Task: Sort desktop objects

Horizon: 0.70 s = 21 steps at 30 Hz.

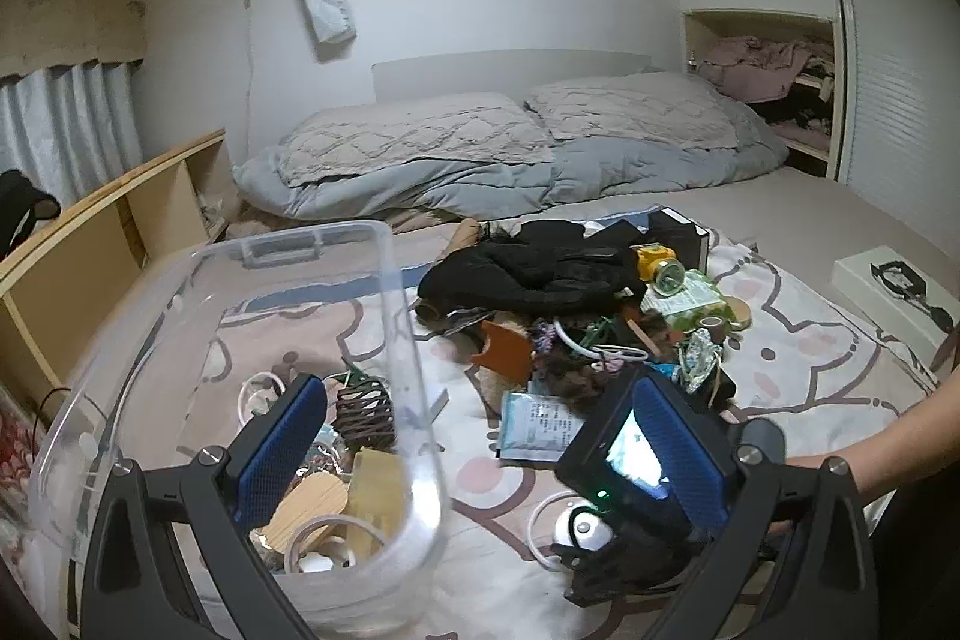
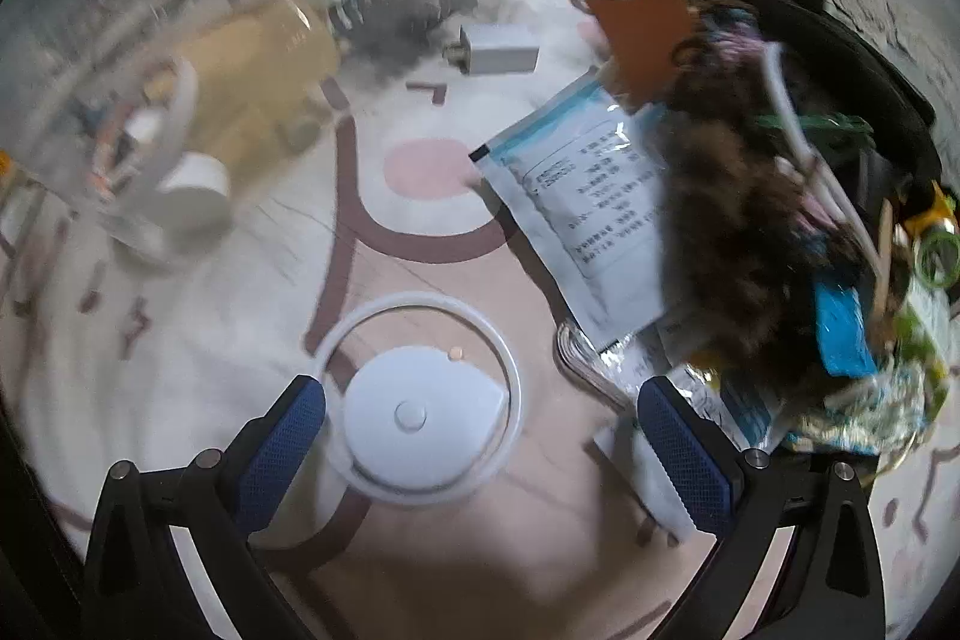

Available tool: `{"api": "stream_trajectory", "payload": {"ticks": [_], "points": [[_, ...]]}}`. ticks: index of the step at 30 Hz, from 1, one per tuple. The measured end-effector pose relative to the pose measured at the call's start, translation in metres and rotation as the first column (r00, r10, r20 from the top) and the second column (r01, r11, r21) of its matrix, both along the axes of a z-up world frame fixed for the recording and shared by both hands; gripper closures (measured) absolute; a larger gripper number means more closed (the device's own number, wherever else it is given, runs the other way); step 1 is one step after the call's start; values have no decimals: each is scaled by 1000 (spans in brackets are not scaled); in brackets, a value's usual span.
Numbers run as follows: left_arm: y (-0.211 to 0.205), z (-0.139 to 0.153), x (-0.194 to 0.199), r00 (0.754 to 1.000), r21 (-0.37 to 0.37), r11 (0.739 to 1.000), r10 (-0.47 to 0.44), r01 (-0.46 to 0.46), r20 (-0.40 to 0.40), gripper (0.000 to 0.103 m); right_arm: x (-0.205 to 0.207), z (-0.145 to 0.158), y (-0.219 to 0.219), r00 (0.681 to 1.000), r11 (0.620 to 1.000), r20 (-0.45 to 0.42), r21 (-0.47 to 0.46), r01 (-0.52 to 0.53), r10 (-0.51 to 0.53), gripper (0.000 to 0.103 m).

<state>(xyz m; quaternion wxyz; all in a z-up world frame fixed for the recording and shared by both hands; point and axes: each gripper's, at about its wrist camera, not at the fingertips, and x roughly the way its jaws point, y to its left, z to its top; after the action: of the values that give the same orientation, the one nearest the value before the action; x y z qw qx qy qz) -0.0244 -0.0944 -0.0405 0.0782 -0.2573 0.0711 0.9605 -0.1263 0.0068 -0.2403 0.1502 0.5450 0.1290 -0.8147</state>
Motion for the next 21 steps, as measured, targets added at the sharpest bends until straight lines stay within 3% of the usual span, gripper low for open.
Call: {"api": "stream_trajectory", "payload": {"ticks": [7, 14, 21], "points": [[-16, -3, -3, 1000, 24, 1000, 5, -6, 15, 0, 2, -13, -10, 998, 996, 25, 73, -52, 50, 0], [-19, -5, -4, 999, 43, 999, 8, -9, 34, 0, 23, -14, 7, 994, 992, 54, 72, -101, 97, 0], [2, -7, -2, 998, 28, 998, -49, 48, 37, 0, 55, -11, 36, 987, 989, 98, 62, -135, 128, 0]]}}
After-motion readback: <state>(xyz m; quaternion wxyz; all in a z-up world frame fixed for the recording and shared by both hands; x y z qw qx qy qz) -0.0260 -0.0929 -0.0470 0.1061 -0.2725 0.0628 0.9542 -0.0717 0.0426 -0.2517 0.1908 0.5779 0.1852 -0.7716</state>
